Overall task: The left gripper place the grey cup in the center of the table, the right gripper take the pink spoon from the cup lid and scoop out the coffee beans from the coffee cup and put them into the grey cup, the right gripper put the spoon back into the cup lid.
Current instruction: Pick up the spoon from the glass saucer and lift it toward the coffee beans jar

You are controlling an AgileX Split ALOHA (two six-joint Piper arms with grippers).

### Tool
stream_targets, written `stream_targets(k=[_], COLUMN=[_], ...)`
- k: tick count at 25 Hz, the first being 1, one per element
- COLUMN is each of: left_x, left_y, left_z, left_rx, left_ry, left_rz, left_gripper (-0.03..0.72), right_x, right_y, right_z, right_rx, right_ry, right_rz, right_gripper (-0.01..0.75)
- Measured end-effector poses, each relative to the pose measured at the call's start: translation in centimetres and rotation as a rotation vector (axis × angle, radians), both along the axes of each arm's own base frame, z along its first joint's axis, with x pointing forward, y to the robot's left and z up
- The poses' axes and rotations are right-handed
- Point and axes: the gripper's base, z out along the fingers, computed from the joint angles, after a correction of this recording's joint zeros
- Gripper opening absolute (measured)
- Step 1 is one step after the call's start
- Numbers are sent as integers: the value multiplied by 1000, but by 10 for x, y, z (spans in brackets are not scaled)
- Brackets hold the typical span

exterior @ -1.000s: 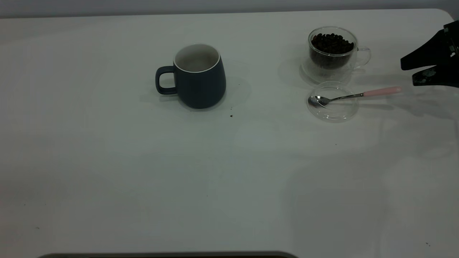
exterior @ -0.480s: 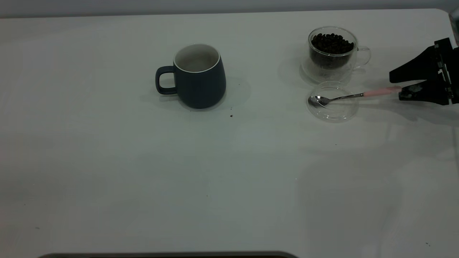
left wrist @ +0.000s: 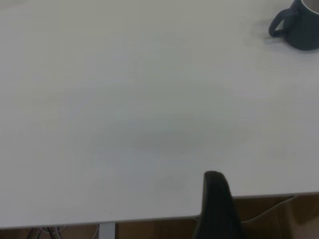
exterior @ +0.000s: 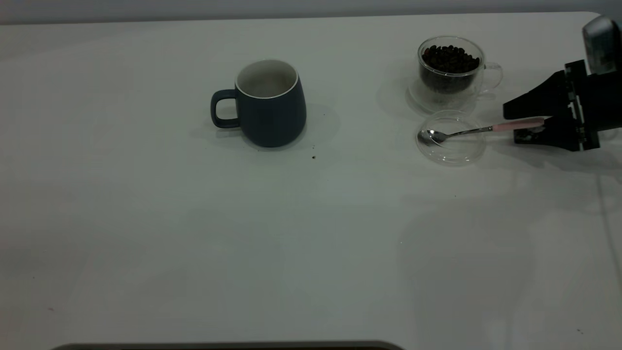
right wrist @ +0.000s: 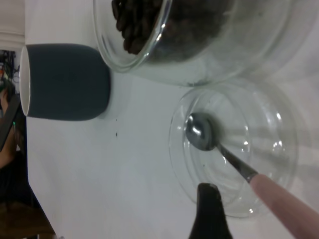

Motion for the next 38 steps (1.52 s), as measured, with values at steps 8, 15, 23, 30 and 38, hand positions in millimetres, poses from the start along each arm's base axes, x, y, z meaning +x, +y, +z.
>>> stream_targets(k=[8,15,23,30,38], left_x=[0,0,0,0,0], left_y=[0,0,0,0,0], left_z=[0,0,0,0,0], left_rx=[0,0,1,1,1], left_ry=[0,0,0,0,0], left_rz=[0,0,-1,-1,-1], left_gripper=[565,565,565,565,565], right_x=[2,1,0,1,5], right_y=[0,0,2,-5,-17], right_z=[0,-1,2,11,55], right_rx=[-7,-16,15,-2,-67], right_ry=[-13,-11,-18,-36,-66], right_rz=[-13,3,25,48,119], right_gripper=[559,313,98,98,98])
